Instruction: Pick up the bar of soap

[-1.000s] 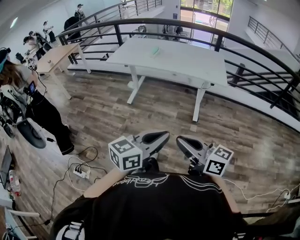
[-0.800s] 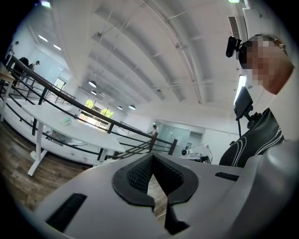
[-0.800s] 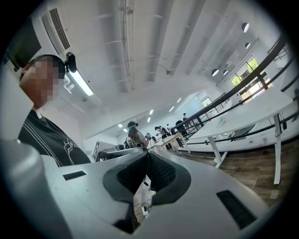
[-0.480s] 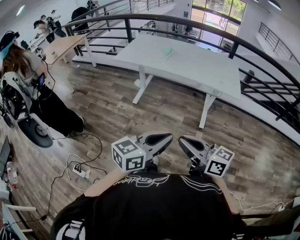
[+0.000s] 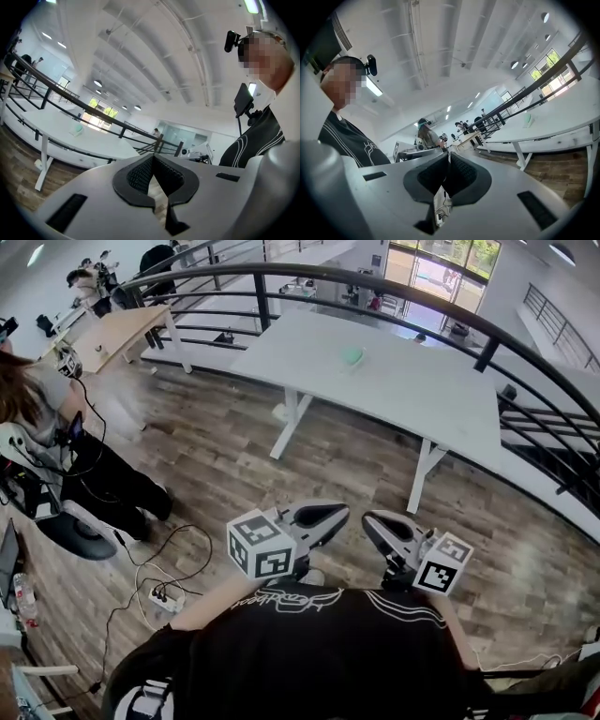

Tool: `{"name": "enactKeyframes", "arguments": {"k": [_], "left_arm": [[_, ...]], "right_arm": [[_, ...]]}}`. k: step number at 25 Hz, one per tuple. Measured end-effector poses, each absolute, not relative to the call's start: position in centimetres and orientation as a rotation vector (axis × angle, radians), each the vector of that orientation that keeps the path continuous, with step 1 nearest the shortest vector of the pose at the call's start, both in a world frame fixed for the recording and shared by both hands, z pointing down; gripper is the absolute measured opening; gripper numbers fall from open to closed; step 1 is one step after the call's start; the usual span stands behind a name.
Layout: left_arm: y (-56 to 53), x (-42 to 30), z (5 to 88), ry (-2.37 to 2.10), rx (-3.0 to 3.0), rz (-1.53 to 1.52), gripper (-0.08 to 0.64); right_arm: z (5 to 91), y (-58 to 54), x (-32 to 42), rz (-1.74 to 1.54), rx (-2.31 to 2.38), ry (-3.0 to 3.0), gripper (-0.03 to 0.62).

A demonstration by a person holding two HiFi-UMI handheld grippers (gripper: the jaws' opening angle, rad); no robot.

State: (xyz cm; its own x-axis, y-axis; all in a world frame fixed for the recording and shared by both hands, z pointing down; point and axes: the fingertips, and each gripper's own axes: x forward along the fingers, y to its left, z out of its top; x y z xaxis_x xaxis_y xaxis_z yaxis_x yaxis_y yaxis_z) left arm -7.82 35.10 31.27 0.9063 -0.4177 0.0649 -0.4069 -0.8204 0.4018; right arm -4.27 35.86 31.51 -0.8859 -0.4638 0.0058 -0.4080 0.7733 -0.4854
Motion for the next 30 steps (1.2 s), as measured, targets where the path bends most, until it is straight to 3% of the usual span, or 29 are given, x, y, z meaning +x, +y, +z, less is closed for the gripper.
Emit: {"name": "enactKeyframes", "arguments": {"k": [12,30], "left_arm": [[23.3,-14.2,32.6,-0.566,2.649,-0.038,0.008],[17.2,-16.3,35.1,-0.625,2.637,-0.02,0.008]], "right_arm": [[32.9,24.5,-11.2,-0.781,-0.738,2.865,0.018],[34.6,19.0,-13.2,-0.788,-0.711,2.893,0.018]]}}
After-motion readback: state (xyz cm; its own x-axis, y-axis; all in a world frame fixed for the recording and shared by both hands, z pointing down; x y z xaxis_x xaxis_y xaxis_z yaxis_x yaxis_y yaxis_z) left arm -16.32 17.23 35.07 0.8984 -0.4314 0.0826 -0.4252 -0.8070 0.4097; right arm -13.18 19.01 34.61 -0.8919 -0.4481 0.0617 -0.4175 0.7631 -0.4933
